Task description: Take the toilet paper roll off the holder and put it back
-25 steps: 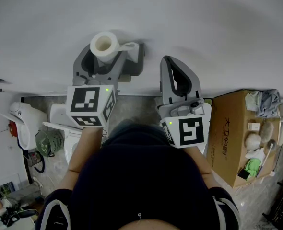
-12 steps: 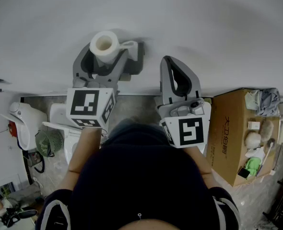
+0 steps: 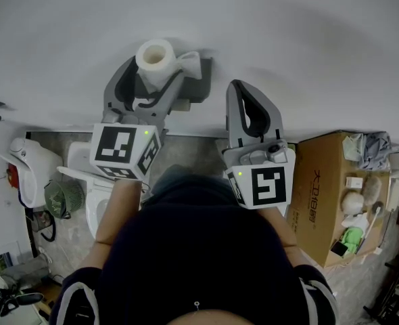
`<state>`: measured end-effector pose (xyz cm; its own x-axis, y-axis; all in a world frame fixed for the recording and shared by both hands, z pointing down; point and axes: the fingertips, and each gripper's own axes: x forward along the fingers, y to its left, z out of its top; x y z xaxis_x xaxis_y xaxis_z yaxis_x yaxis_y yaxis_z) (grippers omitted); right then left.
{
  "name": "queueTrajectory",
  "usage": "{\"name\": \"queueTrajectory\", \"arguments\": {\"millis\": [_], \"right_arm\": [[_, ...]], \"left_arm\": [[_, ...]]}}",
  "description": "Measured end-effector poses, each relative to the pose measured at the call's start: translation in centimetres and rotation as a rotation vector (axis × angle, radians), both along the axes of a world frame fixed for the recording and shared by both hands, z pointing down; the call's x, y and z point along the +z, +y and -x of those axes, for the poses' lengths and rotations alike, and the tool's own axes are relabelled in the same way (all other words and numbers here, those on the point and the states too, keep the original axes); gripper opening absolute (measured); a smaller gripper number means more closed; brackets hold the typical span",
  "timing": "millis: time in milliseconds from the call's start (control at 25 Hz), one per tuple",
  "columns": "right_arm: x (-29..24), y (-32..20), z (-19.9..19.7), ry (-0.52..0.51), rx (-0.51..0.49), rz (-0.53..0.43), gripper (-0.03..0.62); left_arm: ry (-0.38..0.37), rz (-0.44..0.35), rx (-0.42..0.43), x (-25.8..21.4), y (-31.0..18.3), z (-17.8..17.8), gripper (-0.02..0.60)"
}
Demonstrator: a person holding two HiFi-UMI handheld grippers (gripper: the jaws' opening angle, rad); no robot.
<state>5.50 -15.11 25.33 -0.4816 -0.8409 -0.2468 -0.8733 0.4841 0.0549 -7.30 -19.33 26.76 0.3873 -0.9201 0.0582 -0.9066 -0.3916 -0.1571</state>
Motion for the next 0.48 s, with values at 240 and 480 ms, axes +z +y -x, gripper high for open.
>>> {"name": "queueTrajectory", "arguments": {"millis": [240,480], "right_arm": [[-0.6,1.0,1.5,0.018,-0.006,-0.020,0.017],[-1.3,1.6,3.3,0.039,0.007,-0.038,0.017]], "left_arm": [[0.081,-0.019,0.010,-0.8,1.1,1.8,0.342],[0.158,-0.085,0.037,-2.8,2.9,3.7,0.308]]}}
